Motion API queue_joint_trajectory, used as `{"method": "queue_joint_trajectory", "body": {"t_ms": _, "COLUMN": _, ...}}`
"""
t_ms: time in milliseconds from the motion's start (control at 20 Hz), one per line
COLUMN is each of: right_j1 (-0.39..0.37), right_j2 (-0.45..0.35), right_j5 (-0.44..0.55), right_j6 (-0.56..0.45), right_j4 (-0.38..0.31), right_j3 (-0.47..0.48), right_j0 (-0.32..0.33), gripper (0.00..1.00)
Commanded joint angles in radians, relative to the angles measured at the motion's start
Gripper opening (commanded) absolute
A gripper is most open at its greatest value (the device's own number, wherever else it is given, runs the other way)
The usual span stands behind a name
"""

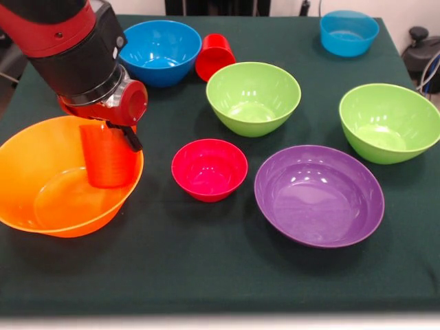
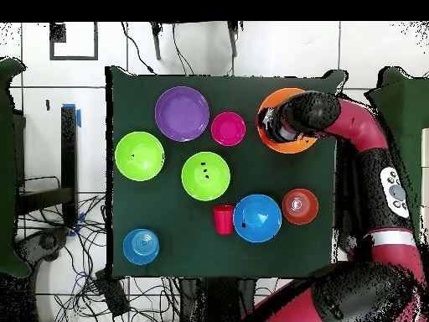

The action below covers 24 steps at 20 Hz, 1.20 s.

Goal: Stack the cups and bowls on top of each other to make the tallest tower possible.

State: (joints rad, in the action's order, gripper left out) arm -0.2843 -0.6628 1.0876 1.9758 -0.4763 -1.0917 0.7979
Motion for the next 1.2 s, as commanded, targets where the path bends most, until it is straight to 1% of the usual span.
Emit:
{"method": "queue_joint_trajectory", "body": {"t_ms": 50, "right_j1": 0.028, "right_j2": 0.041, "right_j5": 0.134, "right_j6": -0.157, "right_j4": 0.001, "right_j3": 0.084, "right_j0": -0.024, "gripper": 0.0}}
{"method": "queue_joint_trajectory", "body": {"t_ms": 250, "right_j1": 0.032, "right_j2": 0.036, "right_j5": 0.165, "right_j6": -0.173, "right_j4": 0.008, "right_j3": 0.096, "right_j0": -0.019, "gripper": 0.0}}
{"method": "queue_joint_trajectory", "body": {"t_ms": 400, "right_j1": 0.027, "right_j2": 0.035, "right_j5": 0.154, "right_j6": -0.181, "right_j4": 0.009, "right_j3": 0.08, "right_j0": -0.01, "gripper": 0.0}}
{"method": "queue_joint_trajectory", "body": {"t_ms": 500, "right_j1": 0.03, "right_j2": 0.034, "right_j5": 0.161, "right_j6": -0.188, "right_j4": 0.005, "right_j3": 0.089, "right_j0": -0.008, "gripper": 0.0}}
{"method": "queue_joint_trajectory", "body": {"t_ms": 750, "right_j1": 0.044, "right_j2": 0.042, "right_j5": 0.176, "right_j6": -0.2, "right_j4": -0.024, "right_j3": 0.137, "right_j0": -0.023, "gripper": 0.0}}
{"method": "queue_joint_trajectory", "body": {"t_ms": 1000, "right_j1": 0.048, "right_j2": 0.036, "right_j5": 0.207, "right_j6": -0.227, "right_j4": -0.022, "right_j3": 0.164, "right_j0": -0.02, "gripper": 0.0}}
{"method": "queue_joint_trajectory", "body": {"t_ms": 1200, "right_j1": 0.068, "right_j2": 0.04, "right_j5": 0.209, "right_j6": -0.242, "right_j4": -0.041, "right_j3": 0.205, "right_j0": -0.029, "gripper": 0.0}}
